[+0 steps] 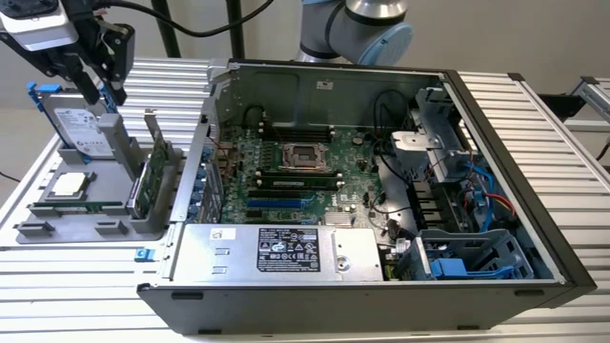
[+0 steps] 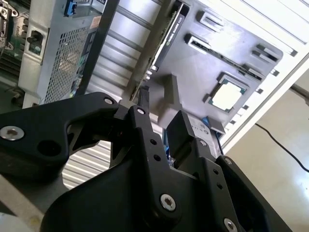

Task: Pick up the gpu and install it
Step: 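Pick up the gpu and move the gpu toward the slot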

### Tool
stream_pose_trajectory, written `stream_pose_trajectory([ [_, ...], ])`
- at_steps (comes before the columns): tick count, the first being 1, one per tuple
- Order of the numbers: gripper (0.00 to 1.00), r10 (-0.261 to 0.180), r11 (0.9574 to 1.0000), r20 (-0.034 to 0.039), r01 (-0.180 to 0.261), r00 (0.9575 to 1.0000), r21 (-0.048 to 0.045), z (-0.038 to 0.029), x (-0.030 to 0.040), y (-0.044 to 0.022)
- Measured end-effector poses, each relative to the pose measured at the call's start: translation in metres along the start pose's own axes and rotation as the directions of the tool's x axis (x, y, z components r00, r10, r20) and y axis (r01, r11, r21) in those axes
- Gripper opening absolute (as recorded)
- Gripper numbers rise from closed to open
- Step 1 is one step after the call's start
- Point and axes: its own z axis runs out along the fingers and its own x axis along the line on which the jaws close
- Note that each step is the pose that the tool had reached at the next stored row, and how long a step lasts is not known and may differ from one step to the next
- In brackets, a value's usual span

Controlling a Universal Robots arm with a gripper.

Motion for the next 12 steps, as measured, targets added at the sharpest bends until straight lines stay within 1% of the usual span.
stream_pose_trajectory([
  [5, 1.00, 0.000, 1.0000, 0.0000, 0.000, 1.0000, 0.0000, 0.0035, -0.0010, -0.0002],
  [12, 1.00, 0.000, 1.0000, -0.0001, 0.000, 1.0000, 0.0000, 0.0076, -0.0053, 0.0000],
])
